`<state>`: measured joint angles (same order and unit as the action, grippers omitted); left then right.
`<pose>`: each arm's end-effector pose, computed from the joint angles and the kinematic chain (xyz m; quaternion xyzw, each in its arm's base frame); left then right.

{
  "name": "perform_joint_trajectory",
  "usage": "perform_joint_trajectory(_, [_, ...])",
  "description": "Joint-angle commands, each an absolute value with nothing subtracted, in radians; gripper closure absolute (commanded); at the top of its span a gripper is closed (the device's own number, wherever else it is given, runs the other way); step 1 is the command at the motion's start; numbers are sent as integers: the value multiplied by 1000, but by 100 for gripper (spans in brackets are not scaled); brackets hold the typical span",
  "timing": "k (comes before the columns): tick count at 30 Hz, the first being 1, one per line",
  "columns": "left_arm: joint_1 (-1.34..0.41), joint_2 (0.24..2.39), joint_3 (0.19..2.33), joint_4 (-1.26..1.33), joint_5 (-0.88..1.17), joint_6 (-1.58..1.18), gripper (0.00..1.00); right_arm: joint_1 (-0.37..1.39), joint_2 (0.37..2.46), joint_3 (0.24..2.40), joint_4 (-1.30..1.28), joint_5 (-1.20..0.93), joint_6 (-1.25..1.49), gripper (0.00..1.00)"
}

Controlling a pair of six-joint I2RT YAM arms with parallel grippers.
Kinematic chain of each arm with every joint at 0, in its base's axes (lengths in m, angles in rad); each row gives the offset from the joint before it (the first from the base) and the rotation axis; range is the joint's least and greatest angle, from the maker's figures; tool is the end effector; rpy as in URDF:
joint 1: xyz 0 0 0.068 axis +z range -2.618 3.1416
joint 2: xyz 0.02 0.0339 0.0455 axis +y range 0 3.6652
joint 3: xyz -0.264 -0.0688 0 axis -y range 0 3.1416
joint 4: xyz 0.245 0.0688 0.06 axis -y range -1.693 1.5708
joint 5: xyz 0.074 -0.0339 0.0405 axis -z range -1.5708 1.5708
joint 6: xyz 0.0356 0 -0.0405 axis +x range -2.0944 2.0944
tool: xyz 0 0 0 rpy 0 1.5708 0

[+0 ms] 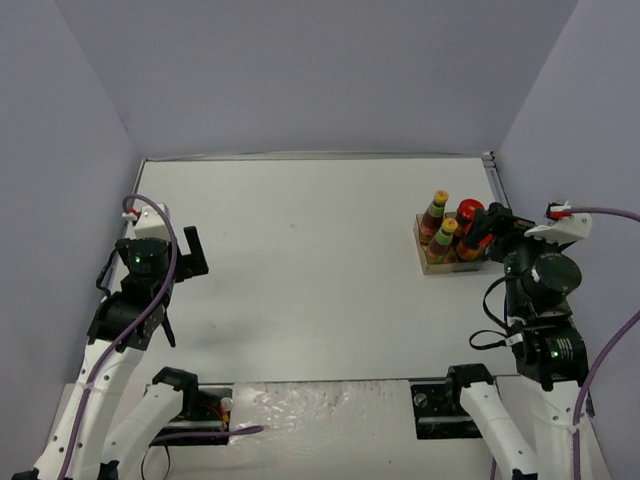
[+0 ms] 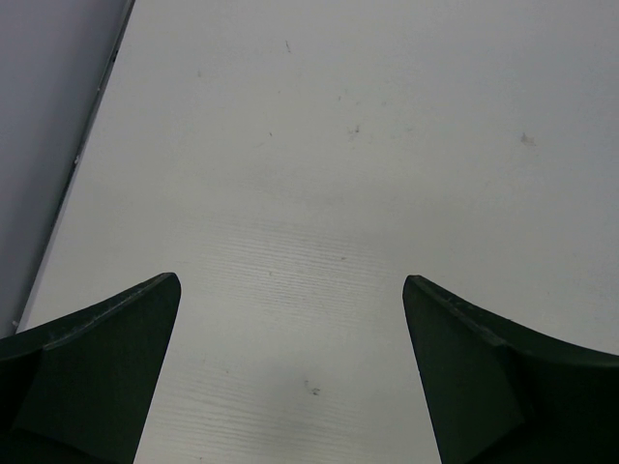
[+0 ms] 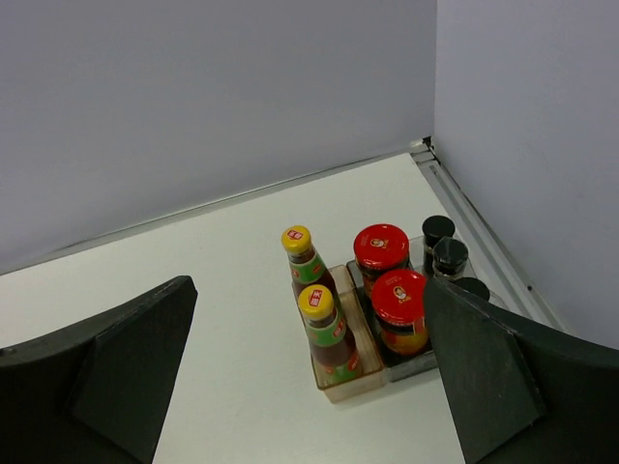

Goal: Organize the condiment bottles

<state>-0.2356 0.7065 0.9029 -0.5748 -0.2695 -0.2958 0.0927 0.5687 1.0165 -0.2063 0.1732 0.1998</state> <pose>0.1465 -0.0254 0.3515 -0.1001 0.8173 -0.0388 0.5661 0.0985 0.0030 0.4419 0.1009 0.6099 0.0615 0.7836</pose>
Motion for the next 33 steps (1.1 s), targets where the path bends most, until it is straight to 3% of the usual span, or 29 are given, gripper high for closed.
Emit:
perform_joint_trajectory(1, [-232,691,963,-587,-201,-311,3,133,389,992,-240,238,178,0])
perform_joint_trajectory(16, [-232,582,875,-606,-238,-322,3,149,198,776,-255,230,209,0])
perform_joint_trajectory(33, [-208,604,868,-563,-236,-318,3,129,172,762,-242,182,202,0])
